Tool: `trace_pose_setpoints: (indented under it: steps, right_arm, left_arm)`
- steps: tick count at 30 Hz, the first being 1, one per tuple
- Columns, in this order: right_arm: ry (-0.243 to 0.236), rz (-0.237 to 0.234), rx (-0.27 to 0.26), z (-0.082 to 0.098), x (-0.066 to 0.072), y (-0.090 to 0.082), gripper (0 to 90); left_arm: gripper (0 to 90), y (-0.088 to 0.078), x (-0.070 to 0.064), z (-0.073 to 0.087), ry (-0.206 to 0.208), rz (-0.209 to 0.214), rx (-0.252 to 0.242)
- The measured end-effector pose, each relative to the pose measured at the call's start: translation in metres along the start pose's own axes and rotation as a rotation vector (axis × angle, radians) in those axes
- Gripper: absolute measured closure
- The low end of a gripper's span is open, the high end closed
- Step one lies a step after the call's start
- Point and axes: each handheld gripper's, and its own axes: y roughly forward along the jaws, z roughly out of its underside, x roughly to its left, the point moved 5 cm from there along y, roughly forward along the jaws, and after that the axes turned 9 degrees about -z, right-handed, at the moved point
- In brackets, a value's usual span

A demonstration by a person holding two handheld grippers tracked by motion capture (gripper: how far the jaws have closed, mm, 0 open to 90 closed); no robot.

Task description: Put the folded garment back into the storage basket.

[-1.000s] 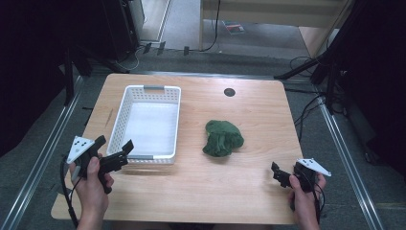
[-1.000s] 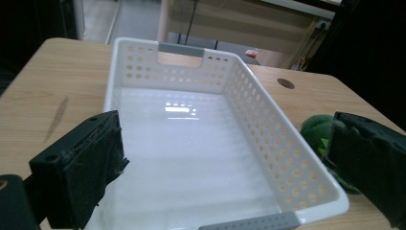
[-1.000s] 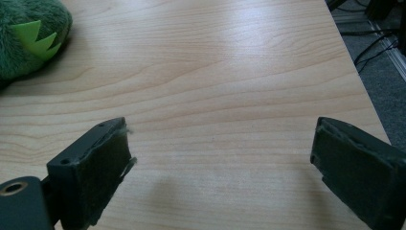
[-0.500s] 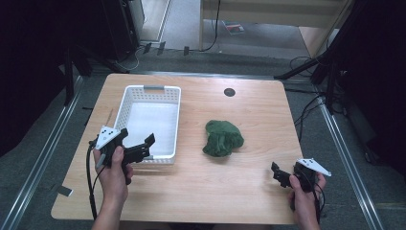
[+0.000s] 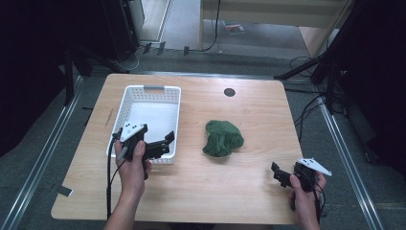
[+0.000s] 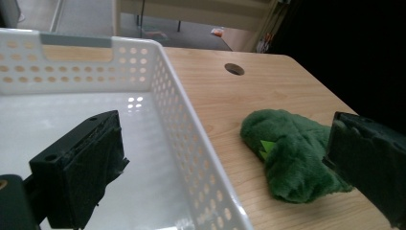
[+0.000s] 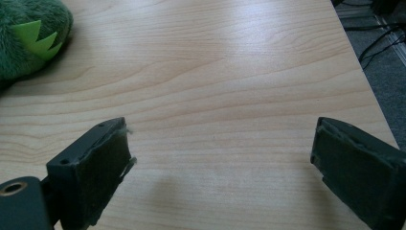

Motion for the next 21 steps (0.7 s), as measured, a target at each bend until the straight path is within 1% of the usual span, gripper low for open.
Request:
trace_pose_setpoints:
  steps: [2,4,9,13,15,16,18,21]
  right_arm:
    - [-0.001,-0.001,0.0,0.0,0.0,0.0,5.5]
    - [0.0,-0.001,0.001,0.0,0.0,0.0,5.4]
    - [-0.003,0.002,0.0,0.0,0.0,0.0,4.3]
    - [-0.003,0.004,-0.001,0.0,0.0,0.0,3.8]
    - [-0.004,0.003,-0.002,0.0,0.0,0.0,3.6]
    - [-0.002,0.004,-0.001,0.0,0.0,0.0,3.5]
    - [-0.004,0.004,-0.002,0.0,-0.001,0.0,3.5]
    - [-0.003,0.005,-0.002,0.0,-0.001,0.0,3.3]
  left_arm:
    - [0.1,0.003,-0.005,0.0,0.006,0.008,0.004]
    - [0.0,0.007,-0.012,0.001,0.007,0.025,0.015]
    - [0.1,0.016,-0.027,0.005,0.02,0.046,0.033]
    - [0.1,0.023,-0.038,0.006,0.017,0.062,0.035]
    - [0.1,0.024,-0.039,0.006,0.019,0.061,0.039]
    - [0.0,0.028,-0.044,0.008,0.019,0.062,0.051]
    - [0.1,0.029,-0.045,0.009,0.02,0.063,0.055]
    - [0.1,0.035,-0.053,0.011,0.023,0.069,0.069]
